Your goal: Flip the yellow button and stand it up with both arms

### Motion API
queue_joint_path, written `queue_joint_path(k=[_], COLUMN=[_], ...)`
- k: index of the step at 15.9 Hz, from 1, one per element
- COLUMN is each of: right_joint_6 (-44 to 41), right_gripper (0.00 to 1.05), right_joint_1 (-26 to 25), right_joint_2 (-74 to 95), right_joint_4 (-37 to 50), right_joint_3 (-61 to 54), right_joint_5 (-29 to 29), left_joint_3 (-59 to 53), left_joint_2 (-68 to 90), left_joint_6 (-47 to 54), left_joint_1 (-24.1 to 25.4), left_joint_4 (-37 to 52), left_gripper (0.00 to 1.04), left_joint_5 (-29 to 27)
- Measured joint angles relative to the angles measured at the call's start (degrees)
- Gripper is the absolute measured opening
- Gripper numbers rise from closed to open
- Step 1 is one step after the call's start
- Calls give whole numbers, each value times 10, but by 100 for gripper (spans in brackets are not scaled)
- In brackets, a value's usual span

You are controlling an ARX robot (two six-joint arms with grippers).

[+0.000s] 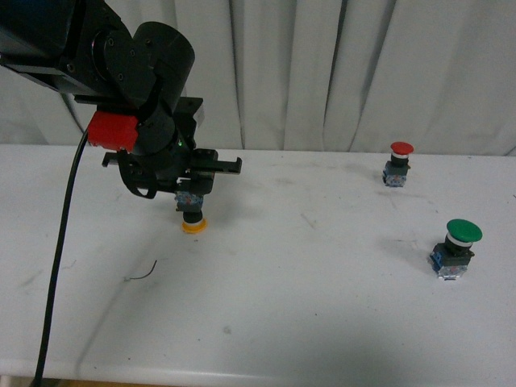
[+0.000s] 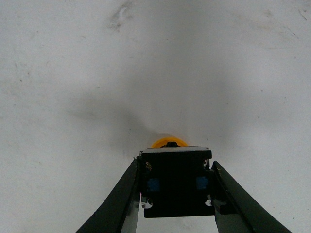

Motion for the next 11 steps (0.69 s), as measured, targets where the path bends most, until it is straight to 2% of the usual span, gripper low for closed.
queue_joint_path(k=[4,8,11], right_joint_6=[0,0,0], right_gripper=[98,98,98], right_joint_1=[0,0,0], right_joint_2=[0,0,0], right_joint_4=[0,0,0], right_joint_3=[0,0,0], right_joint_5=[0,0,0], left_joint_3=[-69,-212,-346], left_joint_2=[-66,-276,-423], left_joint_6=[7,30,33], left_joint_1=[-14,-63,-97], left_joint_4=[45,133,165], left_gripper=[36,35,35], left_joint_5=[18,34,5])
